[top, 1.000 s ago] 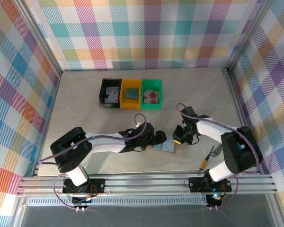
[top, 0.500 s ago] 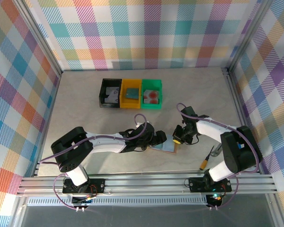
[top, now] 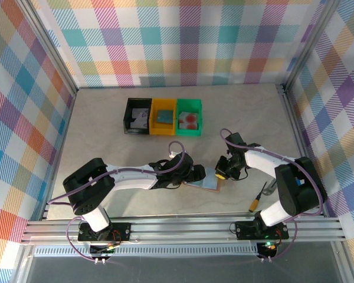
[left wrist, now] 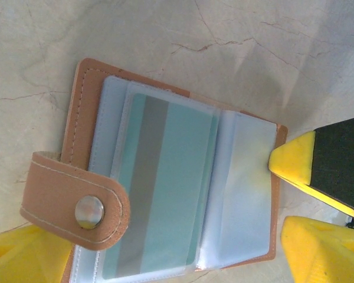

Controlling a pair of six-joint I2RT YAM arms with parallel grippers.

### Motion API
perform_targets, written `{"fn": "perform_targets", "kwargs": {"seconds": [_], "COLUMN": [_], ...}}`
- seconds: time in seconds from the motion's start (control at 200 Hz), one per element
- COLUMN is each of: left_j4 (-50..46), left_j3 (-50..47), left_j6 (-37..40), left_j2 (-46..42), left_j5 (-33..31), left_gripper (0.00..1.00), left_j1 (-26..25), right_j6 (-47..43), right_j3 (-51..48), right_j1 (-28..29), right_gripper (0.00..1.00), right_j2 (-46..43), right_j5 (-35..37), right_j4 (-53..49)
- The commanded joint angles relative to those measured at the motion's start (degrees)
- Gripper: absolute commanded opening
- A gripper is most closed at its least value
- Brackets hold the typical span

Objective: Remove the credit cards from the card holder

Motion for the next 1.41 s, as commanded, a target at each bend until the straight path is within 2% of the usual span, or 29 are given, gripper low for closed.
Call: {"fn": "perform_targets", "kwargs": {"seconds": [0.0,0.28,0.75,1.145,1.4], "left_j4": [0.3,2.2,5.1,5.0,-0.2], "left_j3": [0.6,-1.3,0.2,-0.3,1.3], "left_j6": [0.1,-1.2,-2.4,-2.9,-1.1], "left_j2": [-1.5,-7.3,-0.6,1.2,0.6], "left_j5": [0.4,-1.5,3.4,3.6,1.9], "left_gripper": [0.91,0.91,0.91,0.91,0.91], "left_j1": [-0.6,-0.6,-0.7,-0.7,-0.8], "right_j6": [0.4,0.3,0.2,0.2,0.2], "right_j3": [-1.0,-1.2,-1.2,-1.7,-1.7], "right_j1": [0.3,0.3,0.2,0.3,0.3], "right_gripper": [0.00,0.00,0.00,0.00,0.00], "right_j2": [1.4,1.2,1.1,1.2,1.2], "right_j5": [1.4,1.3,0.7,0.7,0.9], "right_j4": [0.3,0.2,0.5,1.0,0.9]}}
